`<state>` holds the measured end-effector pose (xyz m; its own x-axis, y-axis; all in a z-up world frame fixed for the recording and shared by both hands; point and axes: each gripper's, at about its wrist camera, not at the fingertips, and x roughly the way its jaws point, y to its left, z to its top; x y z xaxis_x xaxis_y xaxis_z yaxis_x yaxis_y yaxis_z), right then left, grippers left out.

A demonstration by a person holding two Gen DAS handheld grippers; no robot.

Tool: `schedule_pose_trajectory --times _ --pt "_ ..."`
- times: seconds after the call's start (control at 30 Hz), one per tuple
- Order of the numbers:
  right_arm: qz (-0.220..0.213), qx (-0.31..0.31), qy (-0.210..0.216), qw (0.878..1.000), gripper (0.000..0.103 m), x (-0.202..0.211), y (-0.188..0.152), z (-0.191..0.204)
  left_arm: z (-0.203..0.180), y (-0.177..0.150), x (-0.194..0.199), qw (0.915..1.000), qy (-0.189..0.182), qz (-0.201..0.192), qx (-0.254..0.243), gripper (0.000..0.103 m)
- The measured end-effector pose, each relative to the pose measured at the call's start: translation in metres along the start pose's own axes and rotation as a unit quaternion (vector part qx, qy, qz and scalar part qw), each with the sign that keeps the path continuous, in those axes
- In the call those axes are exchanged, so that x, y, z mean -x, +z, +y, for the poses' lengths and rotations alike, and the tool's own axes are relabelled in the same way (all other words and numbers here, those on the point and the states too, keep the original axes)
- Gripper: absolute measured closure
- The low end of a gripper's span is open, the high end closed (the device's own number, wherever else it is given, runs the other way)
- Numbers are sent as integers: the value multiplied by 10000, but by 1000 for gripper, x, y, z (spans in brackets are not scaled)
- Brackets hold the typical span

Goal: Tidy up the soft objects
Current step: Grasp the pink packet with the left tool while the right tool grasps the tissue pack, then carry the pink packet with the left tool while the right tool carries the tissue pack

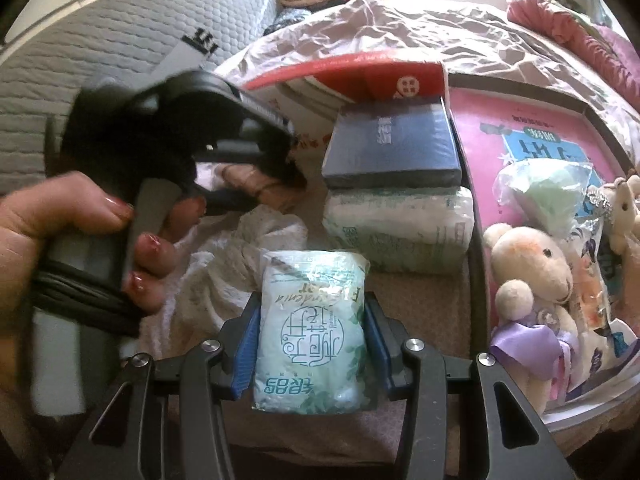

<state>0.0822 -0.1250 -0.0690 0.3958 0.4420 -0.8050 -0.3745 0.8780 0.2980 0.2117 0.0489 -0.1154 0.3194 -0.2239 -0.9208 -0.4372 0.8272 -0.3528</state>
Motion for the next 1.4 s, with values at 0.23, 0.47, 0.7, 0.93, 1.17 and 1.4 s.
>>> schedule_pose_trajectory --times 0.23,0.47,0.7,0.93,1.17,1.4 --pt "-314 115 37 9994 54 20 1 4 12 -13 17 9982 -492 -161 -316 94" --pt "-589 -16 92 9982 54 40 -1 -4 3 -41 60 9907 -622 -686 -1002 94" --pt "-897 -208 78 9957 54 62 2 -19 -19 -72 108 9753 -461 -1225 -1778 94" --pt "-1324 -375 -131 9904 54 105 7 -40 -44 -97 135 9642 -439 -1426 -2192 94" --pt "-1629 -379 -438 9849 54 148 6 -62 -75 -125 149 9546 -539 -1449 -2548 94" --pt "-1899 -411 -681 9786 54 186 6 -89 -106 -150 152 9458 -570 -1374 -2888 94"
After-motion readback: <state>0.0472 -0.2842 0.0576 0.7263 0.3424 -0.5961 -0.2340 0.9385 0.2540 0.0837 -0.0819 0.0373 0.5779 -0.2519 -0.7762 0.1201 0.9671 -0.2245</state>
